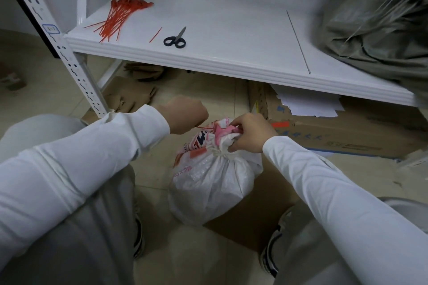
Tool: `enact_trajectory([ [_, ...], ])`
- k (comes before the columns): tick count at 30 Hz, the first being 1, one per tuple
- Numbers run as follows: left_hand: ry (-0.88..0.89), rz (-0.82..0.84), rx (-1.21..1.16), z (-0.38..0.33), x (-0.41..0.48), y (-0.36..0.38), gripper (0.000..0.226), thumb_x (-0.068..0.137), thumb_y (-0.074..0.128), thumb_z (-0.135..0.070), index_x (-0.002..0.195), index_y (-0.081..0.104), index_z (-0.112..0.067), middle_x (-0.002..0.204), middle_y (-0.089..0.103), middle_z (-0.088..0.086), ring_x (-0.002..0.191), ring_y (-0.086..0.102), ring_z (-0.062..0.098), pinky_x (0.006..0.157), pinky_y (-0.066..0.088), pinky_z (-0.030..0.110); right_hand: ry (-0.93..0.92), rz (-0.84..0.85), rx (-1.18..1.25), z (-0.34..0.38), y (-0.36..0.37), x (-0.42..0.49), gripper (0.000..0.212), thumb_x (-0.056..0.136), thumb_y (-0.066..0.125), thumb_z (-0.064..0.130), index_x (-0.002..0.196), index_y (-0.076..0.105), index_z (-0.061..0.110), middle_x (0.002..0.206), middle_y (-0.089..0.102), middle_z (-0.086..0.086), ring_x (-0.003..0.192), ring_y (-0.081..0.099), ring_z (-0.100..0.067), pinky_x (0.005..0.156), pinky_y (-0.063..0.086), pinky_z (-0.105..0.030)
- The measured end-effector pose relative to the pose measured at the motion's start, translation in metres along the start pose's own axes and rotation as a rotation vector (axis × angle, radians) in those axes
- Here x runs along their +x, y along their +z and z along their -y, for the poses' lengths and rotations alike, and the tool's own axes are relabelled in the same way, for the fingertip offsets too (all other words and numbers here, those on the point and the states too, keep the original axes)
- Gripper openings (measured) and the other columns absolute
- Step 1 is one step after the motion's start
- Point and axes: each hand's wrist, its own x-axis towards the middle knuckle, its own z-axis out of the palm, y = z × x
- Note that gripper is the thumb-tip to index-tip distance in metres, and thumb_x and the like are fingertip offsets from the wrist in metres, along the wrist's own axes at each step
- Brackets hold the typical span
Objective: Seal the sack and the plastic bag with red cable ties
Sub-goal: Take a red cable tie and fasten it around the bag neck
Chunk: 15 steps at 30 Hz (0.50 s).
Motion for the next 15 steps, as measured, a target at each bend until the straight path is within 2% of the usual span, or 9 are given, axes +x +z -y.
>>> enact_trajectory([
  [2, 0.001, 0.091, 0.016, 0.001, -0.003, 0.005, 0.013, 0.087, 0.052, -0.001, 0.089, 0.058, -0.013, 0.083, 0.056, 0.003, 0.068, 0.054, 0.022, 0.056, 0.042, 0.028, 0.002, 0.005, -0.010, -0.001, 0.000, 0.001, 0.021, 0.065, 0.084, 0.027, 0.071, 0.064, 0.024, 0.075, 0.061, 0.004, 0.075, 0.059, -0.019, 0.061, 0.047, -0.028],
  [4, 0.009, 0.160, -0.012, 0.000, -0.004, 0.010, 0.011, 0.089, 0.052, -0.003, 0.090, 0.059, -0.012, 0.084, 0.056, 0.004, 0.066, 0.053, 0.022, 0.056, 0.043, 0.028, -0.004, 0.028, -0.014, 0.000, -0.001, 0.000, 0.035, 0.067, 0.083, 0.026, 0.056, 0.049, 0.027, 0.063, 0.051, 0.006, 0.064, 0.051, -0.016, 0.053, 0.035, -0.024],
  [7, 0.031, 0.211, -0.151, -0.007, -0.002, 0.013, 0.009, 0.093, 0.048, -0.010, 0.092, 0.057, -0.013, 0.085, 0.056, 0.003, 0.070, 0.054, 0.022, 0.060, 0.044, 0.029, 0.000, 0.055, -0.023, 0.000, -0.001, 0.000, 0.037, 0.069, 0.081, 0.025, 0.055, 0.048, 0.024, 0.062, 0.049, 0.003, 0.059, 0.047, -0.016, 0.050, 0.032, -0.025],
  [11, 0.047, 0.164, -0.382, -0.020, 0.007, 0.020, 0.014, 0.094, 0.049, -0.014, 0.104, 0.059, -0.013, 0.095, 0.064, 0.005, 0.080, 0.061, 0.023, 0.073, 0.053, 0.034, -0.003, 0.059, -0.019, 0.001, -0.002, 0.002, 0.040, 0.069, 0.080, 0.025, 0.052, 0.044, 0.021, 0.059, 0.044, 0.002, 0.056, 0.042, -0.016, 0.049, 0.030, -0.026],
  [15, 0.047, 0.088, -0.535, -0.028, 0.014, 0.019, 0.016, 0.096, 0.047, -0.011, 0.102, 0.062, -0.009, 0.095, 0.065, 0.007, 0.077, 0.056, 0.020, 0.070, 0.042, 0.027, -0.006, 0.056, -0.008, 0.001, -0.001, 0.003, 0.039, 0.069, 0.081, 0.026, 0.054, 0.046, 0.020, 0.059, 0.046, 0.002, 0.055, 0.043, -0.015, 0.050, 0.031, -0.026],
])
